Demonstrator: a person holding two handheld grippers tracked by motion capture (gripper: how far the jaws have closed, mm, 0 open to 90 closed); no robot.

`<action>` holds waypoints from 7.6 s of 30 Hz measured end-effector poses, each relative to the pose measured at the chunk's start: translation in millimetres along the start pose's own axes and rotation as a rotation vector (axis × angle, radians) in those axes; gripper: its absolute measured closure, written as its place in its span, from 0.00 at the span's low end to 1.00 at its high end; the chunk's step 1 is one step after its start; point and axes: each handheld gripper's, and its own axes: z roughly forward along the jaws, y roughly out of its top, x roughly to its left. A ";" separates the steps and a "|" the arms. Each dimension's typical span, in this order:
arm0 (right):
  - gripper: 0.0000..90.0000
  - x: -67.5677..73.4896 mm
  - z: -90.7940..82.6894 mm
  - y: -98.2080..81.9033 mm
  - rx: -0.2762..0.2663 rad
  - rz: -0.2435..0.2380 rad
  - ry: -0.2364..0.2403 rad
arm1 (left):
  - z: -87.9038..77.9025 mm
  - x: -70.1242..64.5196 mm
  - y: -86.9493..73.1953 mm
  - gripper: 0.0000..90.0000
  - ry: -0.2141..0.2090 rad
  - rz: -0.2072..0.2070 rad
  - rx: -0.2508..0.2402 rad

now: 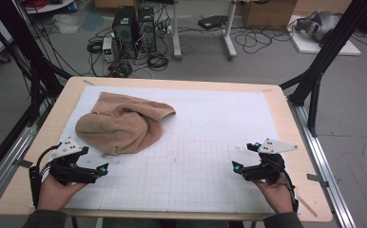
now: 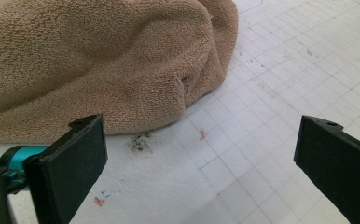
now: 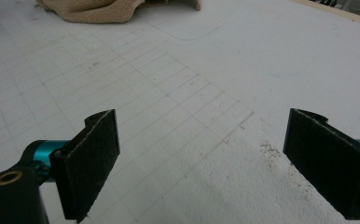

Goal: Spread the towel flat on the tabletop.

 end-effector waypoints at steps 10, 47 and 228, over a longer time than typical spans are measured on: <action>0.11 -1.9 -1.0 -4.2 -0.005 0.013 0.006 | -0.6 -1.5 2.6 0.03 -0.001 0.009 0.003; 0.11 2.3 0.2 -0.9 0.003 -0.016 0.021 | 33.8 20.6 64.0 0.15 -0.005 0.052 -0.033; 0.86 52.4 57.1 17.4 0.185 -0.183 0.384 | 77.0 -79.7 24.5 0.91 -0.290 0.241 0.120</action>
